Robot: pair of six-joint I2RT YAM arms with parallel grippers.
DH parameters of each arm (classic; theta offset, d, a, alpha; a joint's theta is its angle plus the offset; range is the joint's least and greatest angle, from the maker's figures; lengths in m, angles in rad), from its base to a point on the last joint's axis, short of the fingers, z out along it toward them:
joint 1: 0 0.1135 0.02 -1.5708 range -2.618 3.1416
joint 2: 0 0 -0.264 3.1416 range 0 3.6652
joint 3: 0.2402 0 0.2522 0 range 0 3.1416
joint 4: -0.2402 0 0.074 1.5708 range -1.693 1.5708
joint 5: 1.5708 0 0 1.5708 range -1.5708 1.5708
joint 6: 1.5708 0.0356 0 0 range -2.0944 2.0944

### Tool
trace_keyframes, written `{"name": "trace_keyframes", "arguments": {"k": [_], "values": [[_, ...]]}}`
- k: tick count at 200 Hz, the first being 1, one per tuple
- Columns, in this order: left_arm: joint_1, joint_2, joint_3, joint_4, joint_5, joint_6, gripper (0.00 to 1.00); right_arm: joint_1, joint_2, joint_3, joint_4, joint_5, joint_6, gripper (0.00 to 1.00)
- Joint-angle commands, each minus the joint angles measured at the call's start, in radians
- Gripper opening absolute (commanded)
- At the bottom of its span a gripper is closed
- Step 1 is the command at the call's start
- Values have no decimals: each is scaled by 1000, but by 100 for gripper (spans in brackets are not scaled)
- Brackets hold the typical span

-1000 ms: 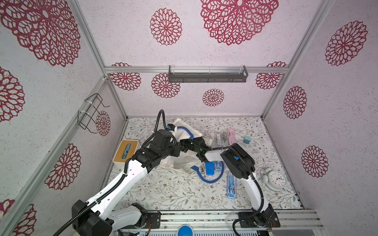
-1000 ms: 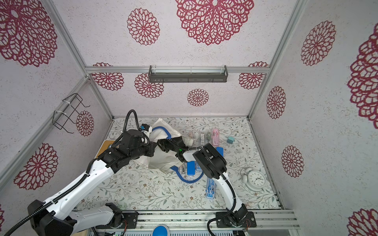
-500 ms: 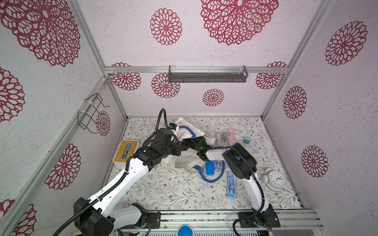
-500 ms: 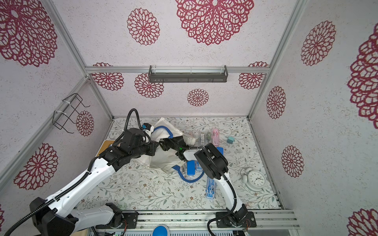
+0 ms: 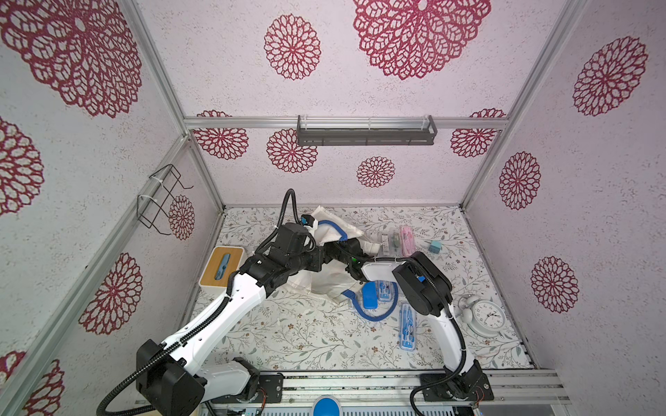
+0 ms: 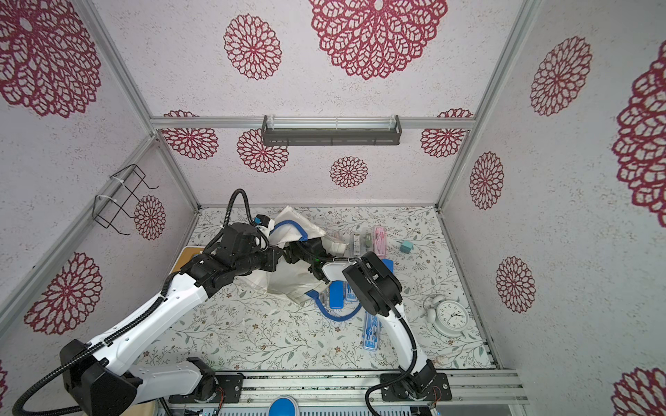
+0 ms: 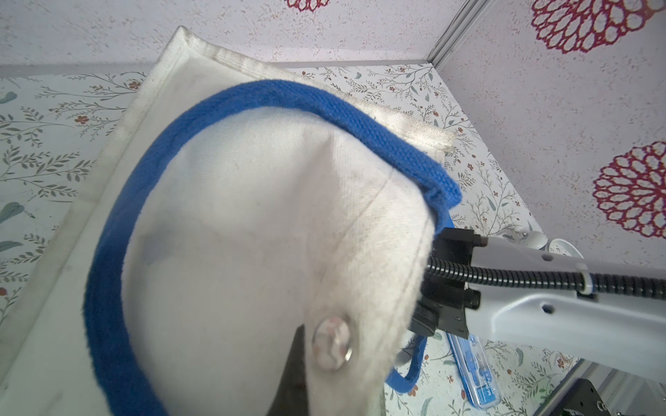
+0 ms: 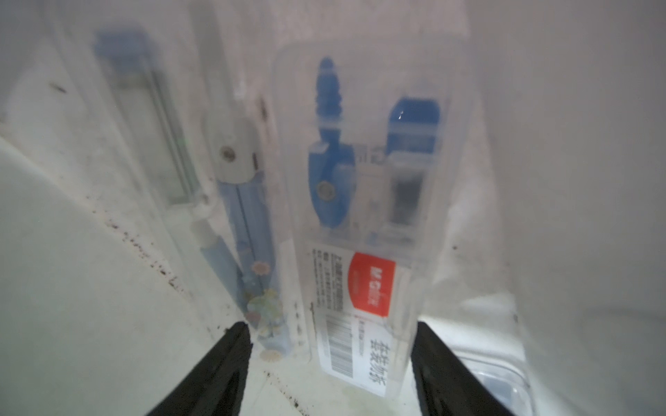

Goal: Take out the compass set from the canvas bag
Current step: Adjust the canvas bag at the center of the board, then pick up the compass set from the canvas bag.

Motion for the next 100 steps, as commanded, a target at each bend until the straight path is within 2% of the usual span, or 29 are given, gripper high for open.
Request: {"name": "trace_keyframes", "arguments": {"k": [1,16,44,71,88,100], "values": [[-8,-17,42,10,20,-7,0,-27,-33,36,61,17,-32,80],[4,-22,40,10,20,-13,0,-28,-32,38,100,6,-50,78],[47,-21,37,16,57,-44,0,-29,-36,29,113,-9,-59,61],[58,-15,50,12,72,-48,0,-32,-46,-4,113,-5,-50,52],[60,-16,54,13,74,-50,0,-34,-43,-15,119,-3,-37,51],[60,-16,54,14,82,-56,0,-36,-36,-12,118,-5,-32,59]]}}
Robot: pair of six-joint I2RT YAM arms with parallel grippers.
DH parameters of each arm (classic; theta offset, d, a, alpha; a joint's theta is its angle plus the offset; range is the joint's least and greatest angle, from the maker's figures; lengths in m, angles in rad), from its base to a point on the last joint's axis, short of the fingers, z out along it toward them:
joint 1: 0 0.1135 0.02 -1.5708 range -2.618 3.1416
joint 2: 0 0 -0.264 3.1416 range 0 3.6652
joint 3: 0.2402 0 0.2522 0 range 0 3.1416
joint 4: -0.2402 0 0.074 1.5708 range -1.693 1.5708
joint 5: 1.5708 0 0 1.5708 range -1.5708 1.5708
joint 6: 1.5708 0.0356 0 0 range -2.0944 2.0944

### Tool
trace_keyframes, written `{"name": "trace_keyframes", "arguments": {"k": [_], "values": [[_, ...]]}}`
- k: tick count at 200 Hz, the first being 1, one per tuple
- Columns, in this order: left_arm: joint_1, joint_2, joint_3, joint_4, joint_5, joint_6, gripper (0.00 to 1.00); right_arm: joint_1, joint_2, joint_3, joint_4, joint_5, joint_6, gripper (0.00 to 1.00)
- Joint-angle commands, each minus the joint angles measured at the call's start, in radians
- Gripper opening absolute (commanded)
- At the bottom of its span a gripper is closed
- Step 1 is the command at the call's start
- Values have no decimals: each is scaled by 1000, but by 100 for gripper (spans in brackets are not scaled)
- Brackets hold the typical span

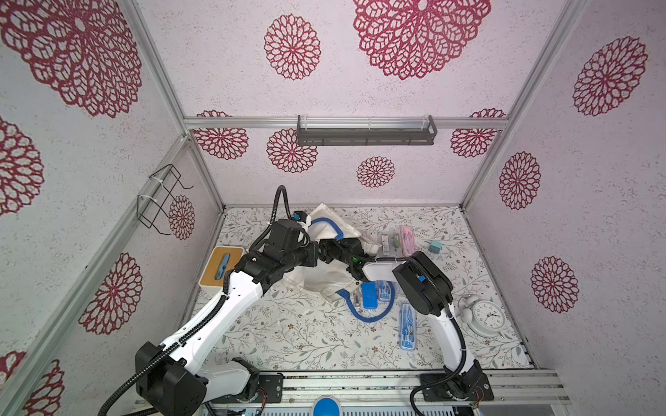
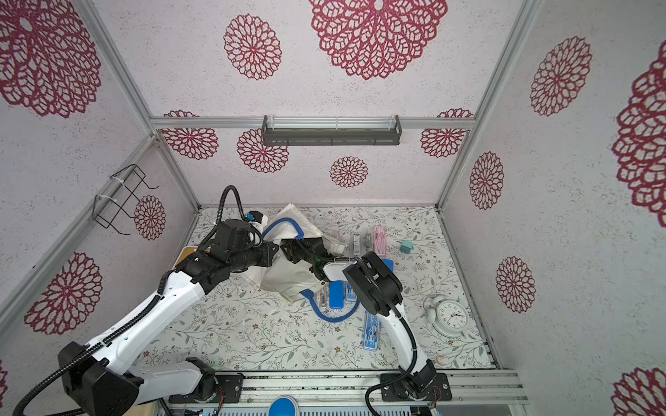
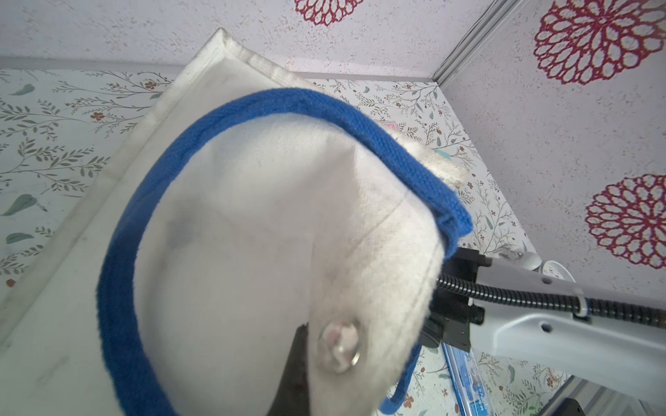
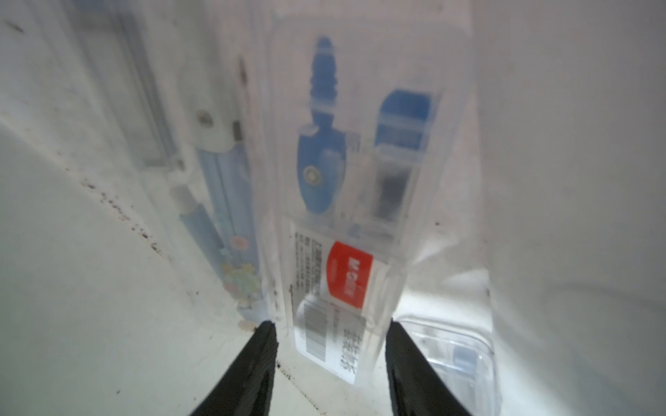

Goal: Take out the compass set from the canvas bag
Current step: Pick up the compass set from the canvas bag.

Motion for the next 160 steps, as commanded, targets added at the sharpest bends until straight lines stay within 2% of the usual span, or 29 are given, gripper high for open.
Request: {"name": "trace_keyframes", "arguments": {"k": [1,17,67,117,134,160], "values": [[0,-15,38,16,41,-26,0,-28,-36,9,88,16,11,60],[1,-18,41,12,58,-37,0,-29,-29,17,71,21,15,69],[-13,-22,46,7,83,-50,0,-27,24,59,4,29,39,70],[-22,-12,41,19,98,-58,0,-18,92,111,44,14,65,82],[-21,-10,39,18,100,-59,0,-16,109,143,67,1,52,80],[-15,-19,27,18,77,-51,0,-18,112,169,146,-9,33,64]]}}
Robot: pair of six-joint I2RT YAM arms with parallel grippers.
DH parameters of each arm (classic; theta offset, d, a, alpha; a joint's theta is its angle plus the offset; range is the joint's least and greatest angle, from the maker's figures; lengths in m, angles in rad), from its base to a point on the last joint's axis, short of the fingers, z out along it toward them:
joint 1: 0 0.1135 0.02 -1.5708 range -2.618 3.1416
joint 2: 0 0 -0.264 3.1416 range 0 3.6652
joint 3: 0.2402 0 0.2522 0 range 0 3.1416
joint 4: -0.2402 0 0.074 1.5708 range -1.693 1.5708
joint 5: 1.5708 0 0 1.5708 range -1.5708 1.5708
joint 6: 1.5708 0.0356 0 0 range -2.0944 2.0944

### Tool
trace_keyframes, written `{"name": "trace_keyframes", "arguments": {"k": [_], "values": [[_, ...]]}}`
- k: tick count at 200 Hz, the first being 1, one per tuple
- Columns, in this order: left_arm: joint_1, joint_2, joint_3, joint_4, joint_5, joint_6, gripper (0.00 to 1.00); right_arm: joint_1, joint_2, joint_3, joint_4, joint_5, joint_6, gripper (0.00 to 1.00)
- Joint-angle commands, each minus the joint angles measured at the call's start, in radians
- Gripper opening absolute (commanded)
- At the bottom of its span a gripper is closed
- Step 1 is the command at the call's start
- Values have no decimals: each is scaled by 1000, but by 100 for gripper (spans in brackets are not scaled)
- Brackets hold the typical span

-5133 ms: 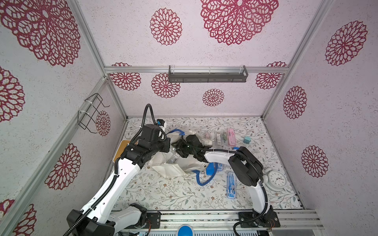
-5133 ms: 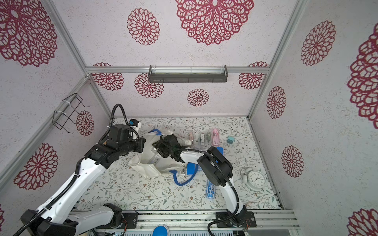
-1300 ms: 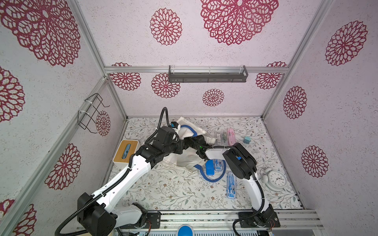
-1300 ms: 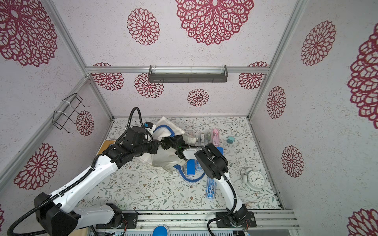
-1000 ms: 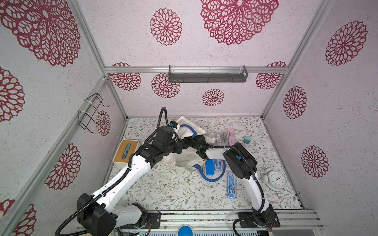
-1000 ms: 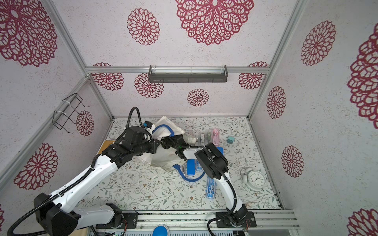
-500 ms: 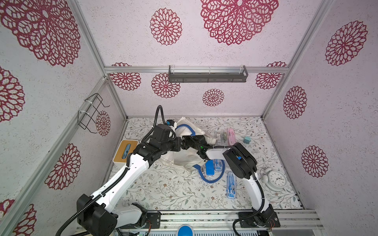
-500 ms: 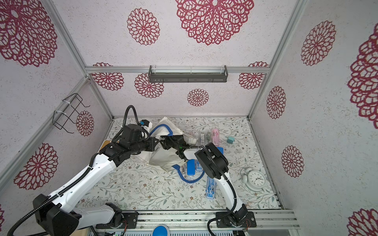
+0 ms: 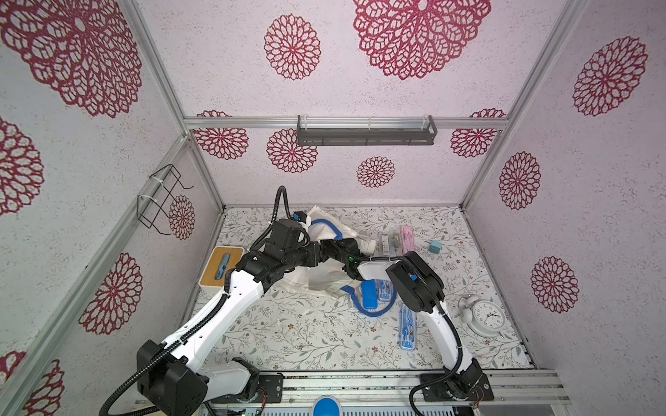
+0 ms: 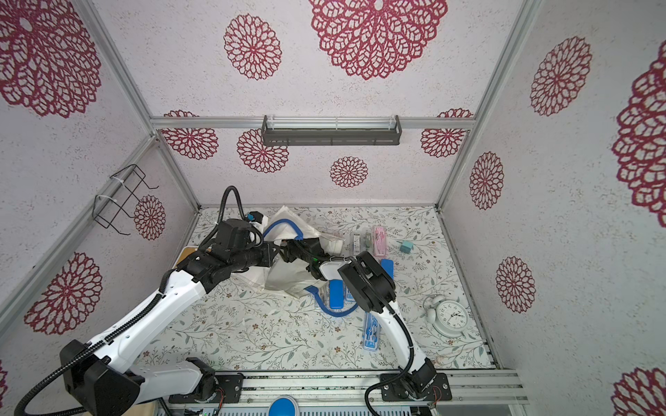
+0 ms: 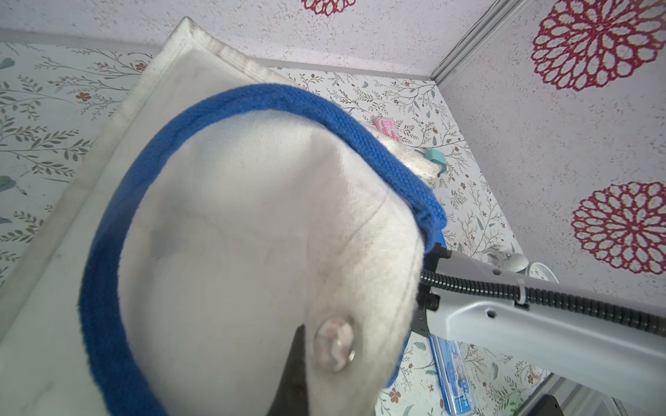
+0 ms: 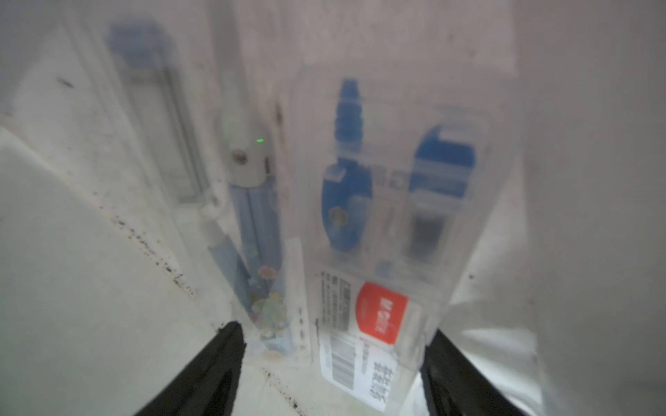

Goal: Take out the compass set from the canvas bag
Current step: Pick up the compass set from the canvas bag.

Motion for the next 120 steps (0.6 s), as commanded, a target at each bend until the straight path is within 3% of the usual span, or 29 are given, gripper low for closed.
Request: {"name": "trace_keyframes", "arguments": {"k": [1,27,67,120], "values": [[-14,-28,24,27,61,-10,0,-21,2,50,92,29,-4,64],[20,-46,3,45,68,-32,0,-21,-30,31,111,24,-40,58],[67,-59,-11,58,89,-50,0,-21,-84,-50,269,12,-59,79],[74,-53,-27,57,103,-72,0,-21,-194,-203,349,24,-59,77]]}}
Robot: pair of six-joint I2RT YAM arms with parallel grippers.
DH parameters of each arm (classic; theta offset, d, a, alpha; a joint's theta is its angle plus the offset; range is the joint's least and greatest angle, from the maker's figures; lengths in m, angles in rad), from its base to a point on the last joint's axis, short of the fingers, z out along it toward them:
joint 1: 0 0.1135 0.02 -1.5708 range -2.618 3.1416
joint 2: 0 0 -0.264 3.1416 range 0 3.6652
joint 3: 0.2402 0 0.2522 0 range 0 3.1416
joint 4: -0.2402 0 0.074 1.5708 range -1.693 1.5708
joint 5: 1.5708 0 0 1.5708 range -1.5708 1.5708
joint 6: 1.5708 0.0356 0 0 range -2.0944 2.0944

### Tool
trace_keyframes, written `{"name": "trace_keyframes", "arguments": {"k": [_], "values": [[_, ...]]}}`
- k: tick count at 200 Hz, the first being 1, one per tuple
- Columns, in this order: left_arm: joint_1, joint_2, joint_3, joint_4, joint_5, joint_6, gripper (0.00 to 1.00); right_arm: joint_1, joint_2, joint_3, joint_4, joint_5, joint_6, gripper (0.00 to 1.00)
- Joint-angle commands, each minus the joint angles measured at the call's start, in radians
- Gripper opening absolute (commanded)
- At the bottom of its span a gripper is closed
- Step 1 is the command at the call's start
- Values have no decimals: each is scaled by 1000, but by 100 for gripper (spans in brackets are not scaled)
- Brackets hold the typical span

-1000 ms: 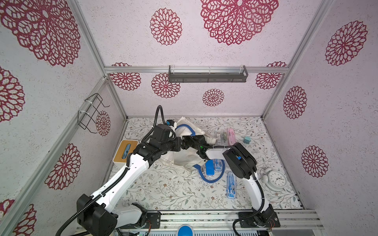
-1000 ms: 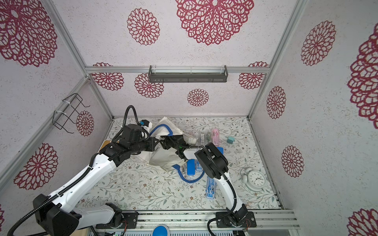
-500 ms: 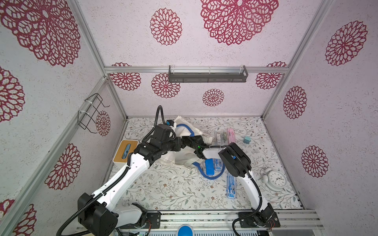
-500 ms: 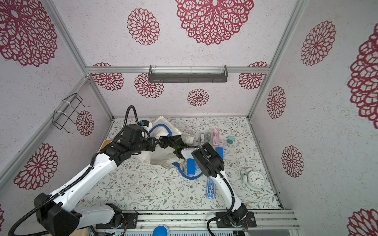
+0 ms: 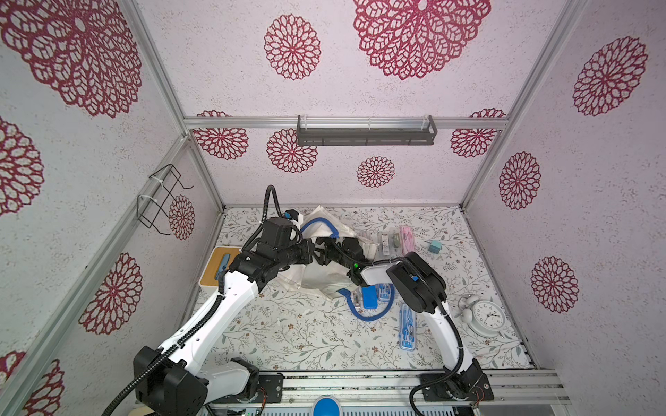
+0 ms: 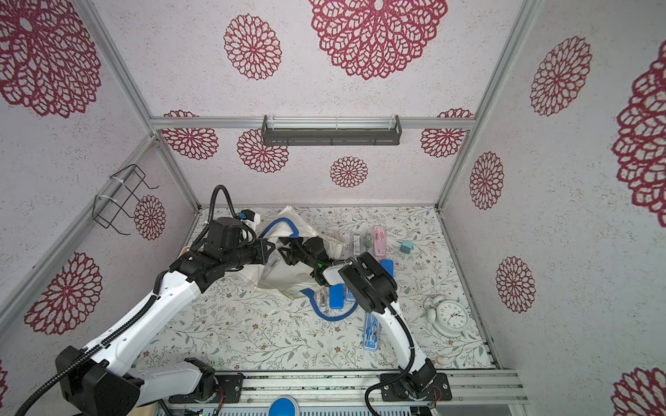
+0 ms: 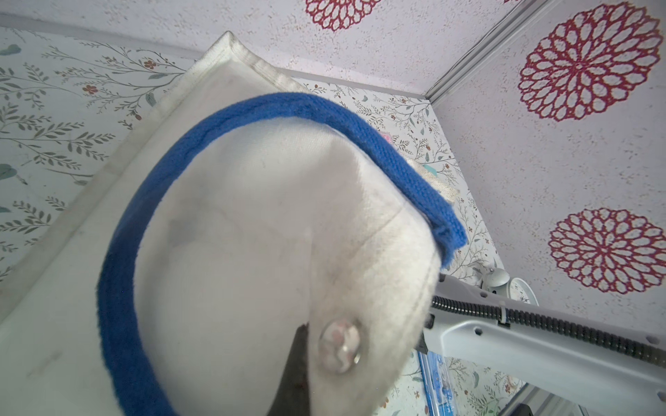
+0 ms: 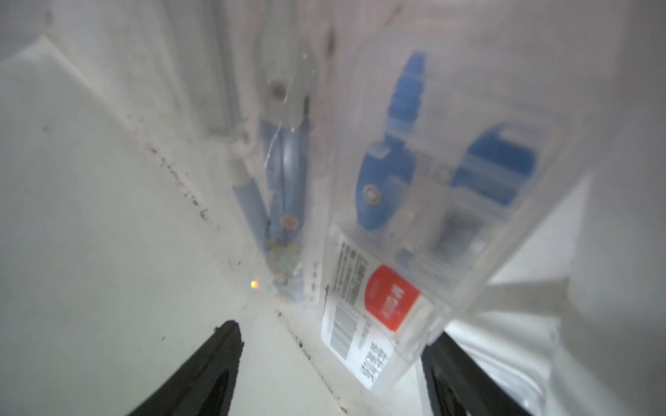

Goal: Take out the compass set from the canvas bag
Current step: Pick up the compass set from the canvas bag.

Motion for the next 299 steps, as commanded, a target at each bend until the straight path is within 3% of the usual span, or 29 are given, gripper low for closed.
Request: {"name": "trace_keyframes", "arguments": {"k": [1,39,73,110,127,145,162,193,223,256,281,299], "values": [[3,-27,-7,40,31,-33,0,-19,-128,-32,161,32,-16,77],[-9,-11,-12,65,11,-45,0,-16,-179,-123,113,25,45,63],[-24,7,1,70,-5,-40,0,-14,-232,-243,-45,39,80,78],[-30,8,9,64,-13,-38,0,-13,-215,-252,-120,4,113,67],[-30,9,14,61,-16,-36,0,-14,-225,-237,-217,-19,95,64],[-36,11,23,60,-23,-34,0,-13,-241,-211,-336,-34,61,74],[-43,16,31,58,-29,-30,0,-13,-244,-170,-394,-56,26,75],[-58,38,43,64,-34,-31,0,-6,-274,-103,-481,-73,-34,62],[-68,53,44,77,-48,-33,0,-4,-322,-48,-702,-73,-136,51],[-73,60,41,90,-48,-31,0,-9,-351,-29,-912,-47,-205,65],[-75,62,39,90,-44,-29,0,-11,-354,-30,-986,-40,-221,65],[-75,62,37,90,-43,-28,0,-12,-368,-49,-986,-33,-225,60]]}}
